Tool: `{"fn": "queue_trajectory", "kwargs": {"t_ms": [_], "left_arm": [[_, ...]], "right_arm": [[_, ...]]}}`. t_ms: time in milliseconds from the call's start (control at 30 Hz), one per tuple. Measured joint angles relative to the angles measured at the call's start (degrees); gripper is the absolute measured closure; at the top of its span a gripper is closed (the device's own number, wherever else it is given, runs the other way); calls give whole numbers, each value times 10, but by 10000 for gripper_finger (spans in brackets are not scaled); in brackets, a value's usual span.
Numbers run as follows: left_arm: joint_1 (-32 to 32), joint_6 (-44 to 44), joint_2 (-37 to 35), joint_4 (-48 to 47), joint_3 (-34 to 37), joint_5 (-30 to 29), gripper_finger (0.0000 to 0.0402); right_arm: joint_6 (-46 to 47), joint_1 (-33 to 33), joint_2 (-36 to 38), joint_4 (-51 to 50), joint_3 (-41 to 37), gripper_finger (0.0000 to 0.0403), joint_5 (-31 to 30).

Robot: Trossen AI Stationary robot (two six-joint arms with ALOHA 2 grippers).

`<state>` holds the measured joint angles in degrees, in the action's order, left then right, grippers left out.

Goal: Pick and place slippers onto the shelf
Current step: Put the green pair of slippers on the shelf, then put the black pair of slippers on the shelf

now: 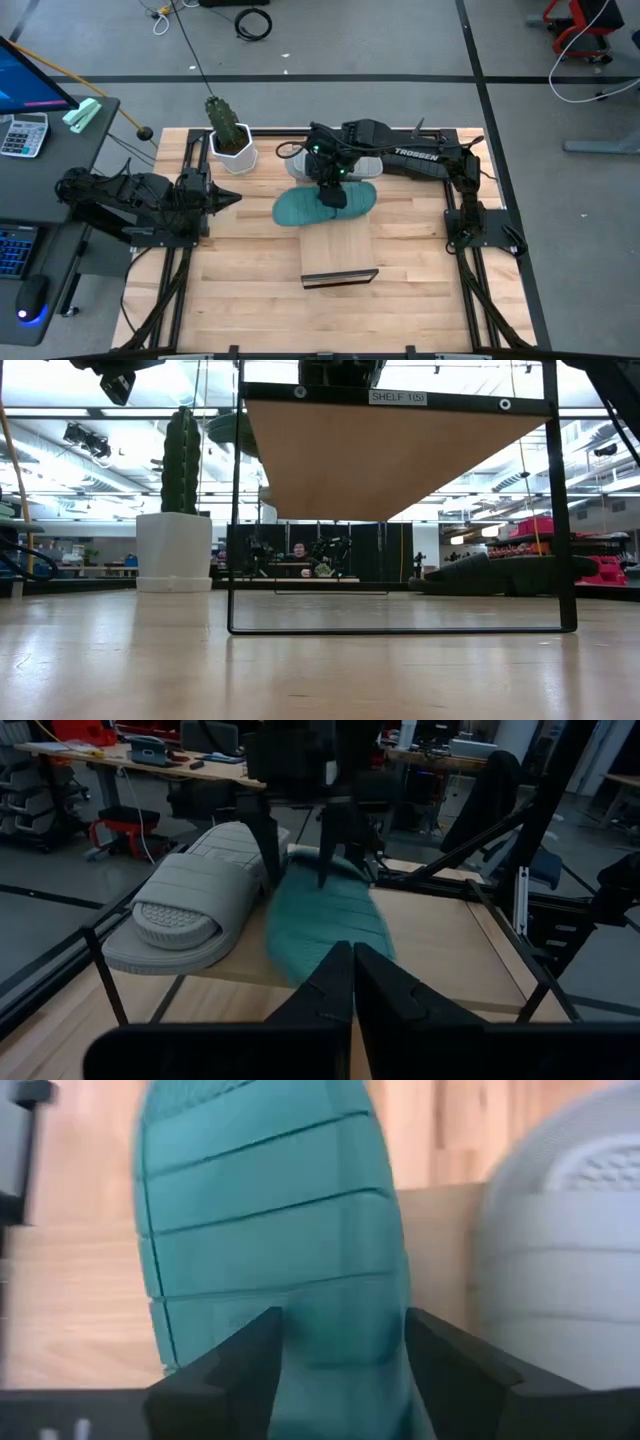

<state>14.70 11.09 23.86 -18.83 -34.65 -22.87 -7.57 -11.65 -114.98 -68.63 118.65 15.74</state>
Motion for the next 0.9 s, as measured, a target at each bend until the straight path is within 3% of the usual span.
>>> {"fn": "queue_trajectory", "kwargs": {"t_ms": [233, 433, 733, 900], "left_arm": [[0, 0, 0, 0, 0, 0, 394], [0, 2, 0, 0, 0, 0, 376], [0, 3, 0, -4, 0, 6, 397], [0, 7, 0, -4, 0, 6, 387]], "right_arm": [[-3, 9, 0, -5, 0, 164, -14], [-2, 17, 0, -5, 0, 167, -32], [9, 19, 1, -10, 0, 165, -48], [12, 20, 3, -21, 29, 167, -50]]}}
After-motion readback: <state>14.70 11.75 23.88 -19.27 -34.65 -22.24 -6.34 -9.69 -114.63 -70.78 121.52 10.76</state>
